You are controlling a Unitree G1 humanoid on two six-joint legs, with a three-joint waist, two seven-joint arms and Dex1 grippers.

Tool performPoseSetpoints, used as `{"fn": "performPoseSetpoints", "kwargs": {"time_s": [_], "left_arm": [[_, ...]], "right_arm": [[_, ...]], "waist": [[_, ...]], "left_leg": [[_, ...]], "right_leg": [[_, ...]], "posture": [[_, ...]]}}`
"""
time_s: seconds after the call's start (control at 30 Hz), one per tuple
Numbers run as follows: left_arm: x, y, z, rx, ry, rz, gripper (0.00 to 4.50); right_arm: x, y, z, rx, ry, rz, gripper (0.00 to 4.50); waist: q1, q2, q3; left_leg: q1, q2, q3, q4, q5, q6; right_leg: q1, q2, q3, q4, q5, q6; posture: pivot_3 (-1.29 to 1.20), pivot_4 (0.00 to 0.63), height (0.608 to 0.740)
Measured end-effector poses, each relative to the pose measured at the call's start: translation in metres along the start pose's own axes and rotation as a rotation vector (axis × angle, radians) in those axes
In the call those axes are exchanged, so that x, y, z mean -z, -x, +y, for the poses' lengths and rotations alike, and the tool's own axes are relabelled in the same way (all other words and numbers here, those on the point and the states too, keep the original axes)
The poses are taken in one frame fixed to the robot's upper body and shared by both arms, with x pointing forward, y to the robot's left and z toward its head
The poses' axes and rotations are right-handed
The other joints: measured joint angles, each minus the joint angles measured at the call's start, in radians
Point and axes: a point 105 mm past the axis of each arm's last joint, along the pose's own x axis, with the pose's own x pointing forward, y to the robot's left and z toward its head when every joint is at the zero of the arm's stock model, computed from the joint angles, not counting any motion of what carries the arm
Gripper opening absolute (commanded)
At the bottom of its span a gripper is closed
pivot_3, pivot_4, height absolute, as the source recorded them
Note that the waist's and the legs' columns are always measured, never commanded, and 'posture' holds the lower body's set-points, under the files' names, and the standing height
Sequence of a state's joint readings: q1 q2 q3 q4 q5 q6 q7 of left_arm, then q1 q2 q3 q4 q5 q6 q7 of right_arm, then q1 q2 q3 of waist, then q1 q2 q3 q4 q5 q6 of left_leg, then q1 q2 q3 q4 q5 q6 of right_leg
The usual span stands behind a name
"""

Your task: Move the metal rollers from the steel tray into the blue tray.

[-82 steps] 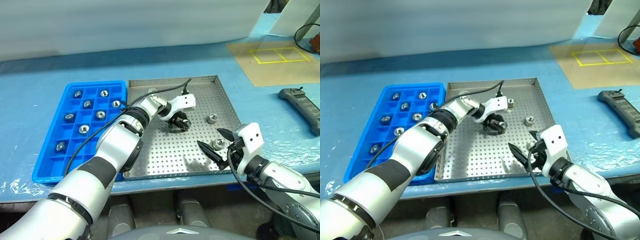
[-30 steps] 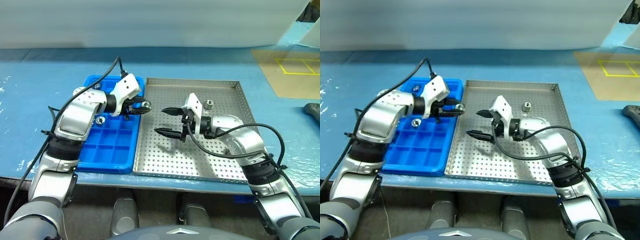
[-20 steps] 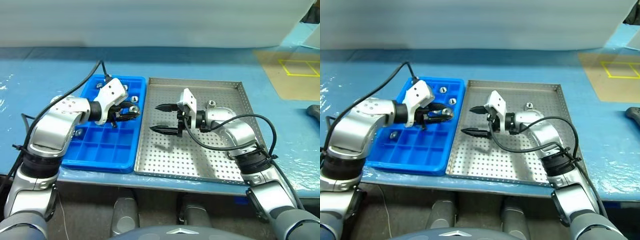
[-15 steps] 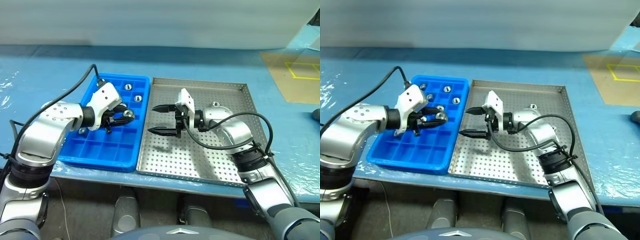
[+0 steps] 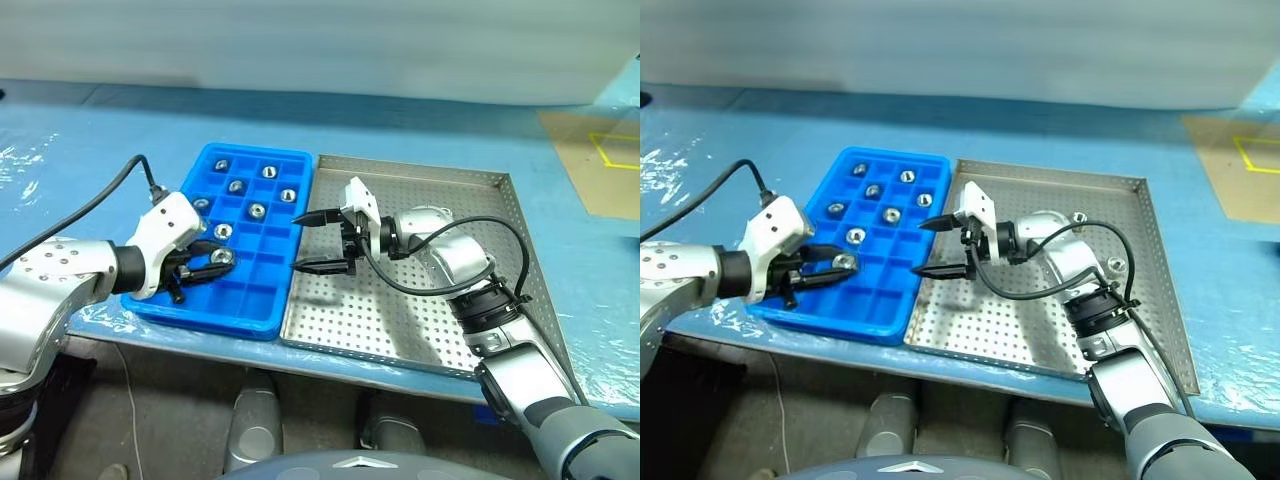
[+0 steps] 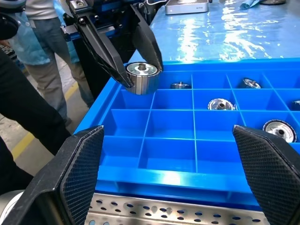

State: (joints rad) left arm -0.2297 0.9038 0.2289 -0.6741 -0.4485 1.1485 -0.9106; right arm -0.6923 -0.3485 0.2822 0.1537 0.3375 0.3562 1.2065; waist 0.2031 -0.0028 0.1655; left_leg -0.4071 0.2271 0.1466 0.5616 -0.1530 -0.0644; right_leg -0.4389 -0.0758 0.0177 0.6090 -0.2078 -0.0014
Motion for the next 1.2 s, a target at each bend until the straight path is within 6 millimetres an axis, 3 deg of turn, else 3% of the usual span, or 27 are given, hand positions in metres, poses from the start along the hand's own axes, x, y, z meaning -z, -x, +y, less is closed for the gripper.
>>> {"fn": "performPoseSetpoints", "kwargs": {"time_s": [0.7, 1.2], "left_arm": [[0.046, 0.014, -0.010, -0.114, 0.186, 0.114, 1.75], [0.053, 0.018, -0.006, -0.219, 0.208, 0.107, 1.75]], "right_arm": [[0.002, -0.004, 0.005, -0.039, -0.008, 0.003, 4.50], [0.007, 0.002, 0.005, -0.045, -0.044, 0.036, 4.50]], "waist": [[0.015, 0.000, 0.000], [0.048, 0.000, 0.000]], "left_leg": [[0.000, 0.001, -0.001, 0.000, 0.000, 0.000], [0.000, 0.001, -0.001, 0.000, -0.001, 0.002]], "right_leg": [[0.000, 0.001, 0.000, 0.001, 0.000, 0.000], [0.000, 0.001, 0.000, 0.001, 0.000, 0.000]], "posture": [[0.50, 0.150, 0.740], [0.52, 0.150, 0.740]]}}
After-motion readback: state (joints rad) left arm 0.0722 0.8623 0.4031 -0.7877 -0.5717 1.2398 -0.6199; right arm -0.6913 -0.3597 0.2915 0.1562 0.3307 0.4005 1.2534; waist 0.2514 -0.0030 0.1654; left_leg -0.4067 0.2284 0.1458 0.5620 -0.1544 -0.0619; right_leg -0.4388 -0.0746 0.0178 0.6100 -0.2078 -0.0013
